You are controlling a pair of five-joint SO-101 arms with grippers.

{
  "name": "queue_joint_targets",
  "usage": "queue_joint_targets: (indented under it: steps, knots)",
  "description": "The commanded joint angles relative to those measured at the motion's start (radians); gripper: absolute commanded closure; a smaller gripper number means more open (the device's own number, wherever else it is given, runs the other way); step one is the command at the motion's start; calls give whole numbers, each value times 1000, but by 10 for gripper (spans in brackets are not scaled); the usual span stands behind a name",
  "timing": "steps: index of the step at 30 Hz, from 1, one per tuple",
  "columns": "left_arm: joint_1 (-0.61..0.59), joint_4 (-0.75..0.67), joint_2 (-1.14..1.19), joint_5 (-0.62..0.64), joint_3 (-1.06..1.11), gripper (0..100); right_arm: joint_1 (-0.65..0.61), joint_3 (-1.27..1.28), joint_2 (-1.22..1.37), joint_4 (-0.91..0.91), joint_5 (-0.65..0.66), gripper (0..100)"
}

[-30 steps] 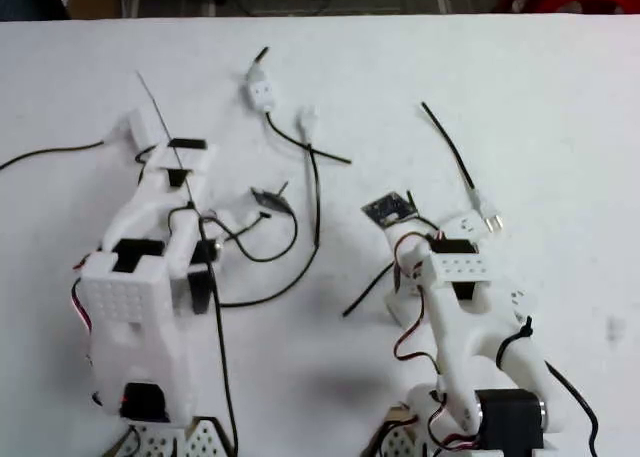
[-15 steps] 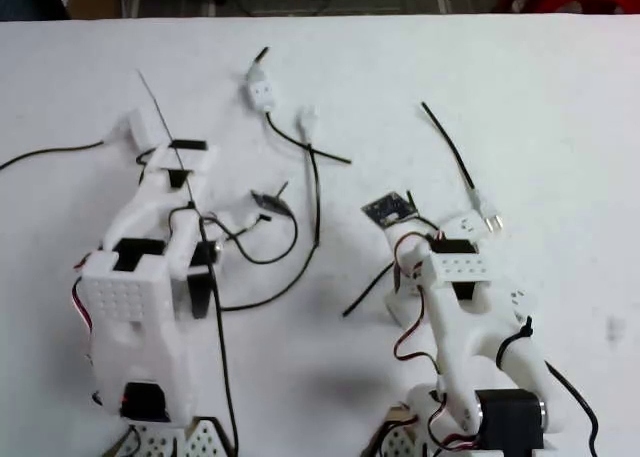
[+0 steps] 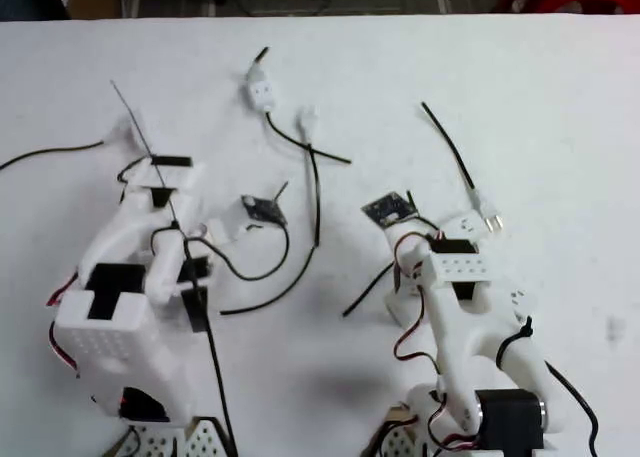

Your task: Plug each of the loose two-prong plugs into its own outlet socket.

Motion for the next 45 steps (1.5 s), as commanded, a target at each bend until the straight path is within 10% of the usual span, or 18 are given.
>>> queue_joint_targets:
  steps: [1, 32, 45]
  knots:
    - [-16, -15, -54, -15, 5, 804, 1, 3, -12, 1, 5, 978]
    - [-31, 247, 240, -72, -315, 974, 1, 3, -12, 2, 5, 978]
    - [111, 114, -418, 433, -308, 973, 1, 3, -12, 2, 5, 978]
